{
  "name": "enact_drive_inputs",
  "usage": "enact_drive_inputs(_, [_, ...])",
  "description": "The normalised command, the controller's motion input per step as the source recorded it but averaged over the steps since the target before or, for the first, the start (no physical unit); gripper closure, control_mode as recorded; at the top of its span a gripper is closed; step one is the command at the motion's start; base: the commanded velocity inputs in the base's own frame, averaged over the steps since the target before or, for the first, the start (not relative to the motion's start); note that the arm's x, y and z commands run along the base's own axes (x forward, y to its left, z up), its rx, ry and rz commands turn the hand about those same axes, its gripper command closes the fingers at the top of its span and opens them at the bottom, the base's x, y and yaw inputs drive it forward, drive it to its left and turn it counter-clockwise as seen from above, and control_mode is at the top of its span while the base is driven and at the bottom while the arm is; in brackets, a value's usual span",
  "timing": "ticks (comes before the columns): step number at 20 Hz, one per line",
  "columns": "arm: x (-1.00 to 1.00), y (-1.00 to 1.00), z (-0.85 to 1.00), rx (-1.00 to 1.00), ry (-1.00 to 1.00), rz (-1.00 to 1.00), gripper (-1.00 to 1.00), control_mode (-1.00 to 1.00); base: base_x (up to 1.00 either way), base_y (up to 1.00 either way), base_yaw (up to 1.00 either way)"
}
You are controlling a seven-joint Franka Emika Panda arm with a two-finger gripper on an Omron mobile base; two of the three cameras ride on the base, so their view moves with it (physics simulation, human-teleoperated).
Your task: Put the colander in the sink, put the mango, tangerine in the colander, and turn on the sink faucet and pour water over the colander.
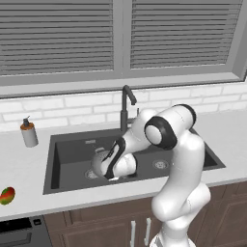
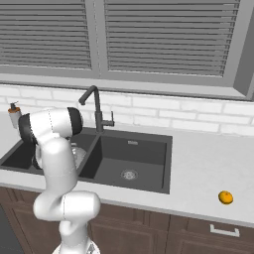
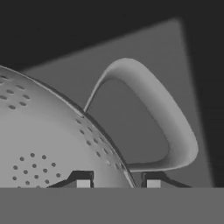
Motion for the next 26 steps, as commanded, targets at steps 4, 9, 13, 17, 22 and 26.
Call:
enact_drive_inputs(4, [-0.10, 0.70, 0.00, 0.00, 0.20, -0.12, -1.00, -1.00, 0.00, 0.00, 0.00])
enact_drive_inputs(9, [-0.15, 0.57, 0.00, 0.00, 0.18, -0.12, -1.00, -1.00, 0.00, 0.00, 0.00])
enact_drive_inputs(13, [-0.25, 0.42, 0.00, 0.00, 0.07, -0.12, -1.00, -1.00, 0.00, 0.00, 0.00])
enact_drive_inputs(17, [-0.33, 0.34, 0.16, 0.00, 0.00, -0.11, -1.00, -1.00, 0.00, 0.00, 0.00])
enact_drive_inputs(22, [-0.44, 0.28, 0.88, 0.00, -0.02, -0.10, -1.00, -1.00, 0.00, 0.00, 0.00])
enact_drive_inputs(26, [-0.42, 0.27, 1.00, 0.00, -0.03, -0.08, -1.00, -1.00, 0.00, 0.00, 0.00])
